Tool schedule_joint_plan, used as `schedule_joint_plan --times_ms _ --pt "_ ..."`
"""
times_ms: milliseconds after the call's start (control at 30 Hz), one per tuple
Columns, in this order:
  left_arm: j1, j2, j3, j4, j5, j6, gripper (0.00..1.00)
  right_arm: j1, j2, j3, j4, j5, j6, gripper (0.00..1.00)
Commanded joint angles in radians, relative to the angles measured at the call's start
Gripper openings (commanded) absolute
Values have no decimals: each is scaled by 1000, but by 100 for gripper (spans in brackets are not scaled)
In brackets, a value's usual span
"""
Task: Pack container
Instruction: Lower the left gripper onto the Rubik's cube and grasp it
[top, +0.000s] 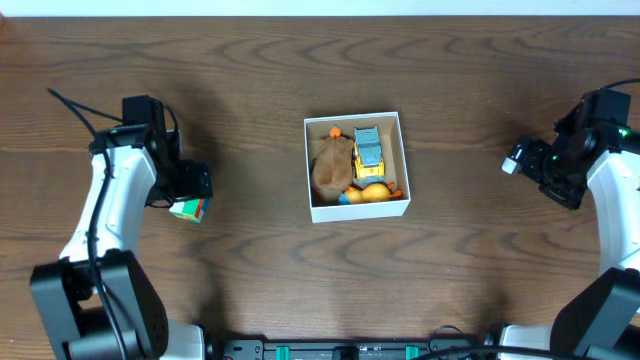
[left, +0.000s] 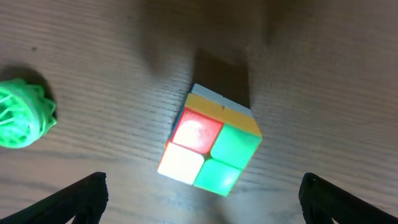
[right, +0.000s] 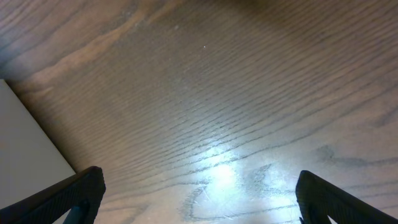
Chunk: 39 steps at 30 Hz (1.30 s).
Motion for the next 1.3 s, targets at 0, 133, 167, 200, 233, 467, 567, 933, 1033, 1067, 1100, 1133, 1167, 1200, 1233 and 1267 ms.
schedule_joint_plan --times_ms 0,133,167,200,233,467,567,933,1033,1067,1100,1133,1167,1200,1233,1267 --pt "5 47 0 14 11 99 98 1 2 -1 5 -11 -21 99" --pt "5 96 -16 42 19 134 98 1 2 -1 6 -11 -21 99" --pt "5 107 -16 47 19 134 98 1 2 -1 6 -11 -21 99" --pt "5 117 -16 55 19 134 98 1 2 -1 6 -11 -21 99" --pt "5 126 -16 61 19 134 98 1 2 -1 6 -11 -21 99" --pt "5 167 -16 78 19 141 98 1 2 -1 9 -11 -21 99" --pt "5 177 -19 95 18 141 98 1 2 -1 9 -11 -21 99" --pt "5 183 -21 76 19 140 91 1 2 -1 8 -11 -28 99" --pt "5 183 -29 76 19 140 91 1 2 -1 8 -11 -28 99" --pt "5 183 -32 75 19 140 90 1 2 -1 8 -11 -28 99" --pt "5 183 -35 72 19 136 89 1 2 -1 8 -11 -28 99" --pt "5 183 -37 72 19 135 87 1 2 -1 8 -11 -28 99" --pt "5 183 -41 72 19 132 86 1 2 -1 8 -11 -28 99" --pt "5 183 -43 72 19 131 86 1 2 -1 8 -11 -28 99" --pt "5 183 -45 72 19 129 85 1 2 -1 8 -11 -28 99" --pt "5 183 -46 71 19 129 82 1 2 -1 7 -11 -28 99"
